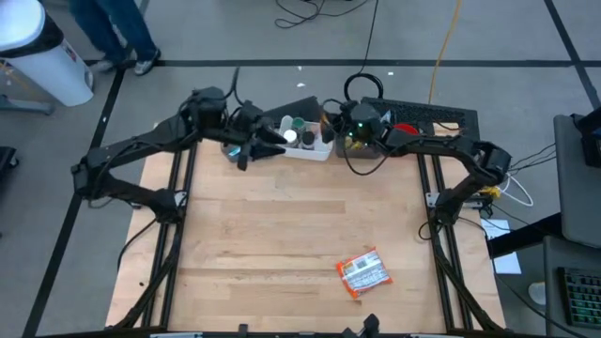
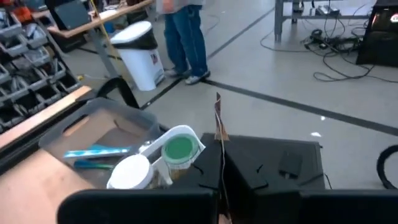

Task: Pick & Place Food Item
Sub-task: Put the orange seasoning pack into the white bin

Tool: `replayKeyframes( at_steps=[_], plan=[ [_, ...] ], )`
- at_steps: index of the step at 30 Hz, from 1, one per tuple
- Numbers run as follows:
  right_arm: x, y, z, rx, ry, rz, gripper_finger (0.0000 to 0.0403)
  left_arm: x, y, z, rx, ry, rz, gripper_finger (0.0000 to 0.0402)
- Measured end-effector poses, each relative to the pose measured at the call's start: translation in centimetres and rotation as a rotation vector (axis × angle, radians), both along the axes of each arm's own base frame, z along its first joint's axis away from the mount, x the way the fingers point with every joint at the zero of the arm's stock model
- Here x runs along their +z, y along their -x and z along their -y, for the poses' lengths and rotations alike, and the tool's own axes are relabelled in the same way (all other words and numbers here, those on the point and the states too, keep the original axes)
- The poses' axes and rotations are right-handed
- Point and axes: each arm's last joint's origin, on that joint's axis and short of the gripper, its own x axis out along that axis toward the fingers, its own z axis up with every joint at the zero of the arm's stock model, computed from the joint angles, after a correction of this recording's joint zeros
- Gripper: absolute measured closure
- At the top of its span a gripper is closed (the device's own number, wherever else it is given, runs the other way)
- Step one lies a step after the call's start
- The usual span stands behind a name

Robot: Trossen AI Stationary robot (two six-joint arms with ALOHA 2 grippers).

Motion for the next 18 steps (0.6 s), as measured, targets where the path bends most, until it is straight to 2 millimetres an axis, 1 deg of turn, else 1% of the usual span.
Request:
replayKeyframes(
  at_steps=[4, 8, 13, 18],
  plan=[
    [-1.7, -1.1, 0.2, -0.001, -0.027, 0.005, 0.0403, -1.0, 0.8, 0.4, 0.018, 0.044, 0.04, 0.0233],
    [-3.0, -2.0, -0.2, -0.048, -0.022, -0.012, 0.0403, -1.7, 1.3, 0.6, 0.024, 0.091, 0.041, 0.0233],
    [-3.4, -2.6, -1.2, -0.061, 0.02, -0.069, 0.0403, -2.0, 1.5, 0.7, 0.026, 0.11, 0.03, 0.0233],
    [-3.7, -2.7, -1.8, -0.096, 0.049, -0.116, 0.0403, -2.1, 1.5, 0.7, 0.025, 0.106, 0.03, 0.0233]
  ],
)
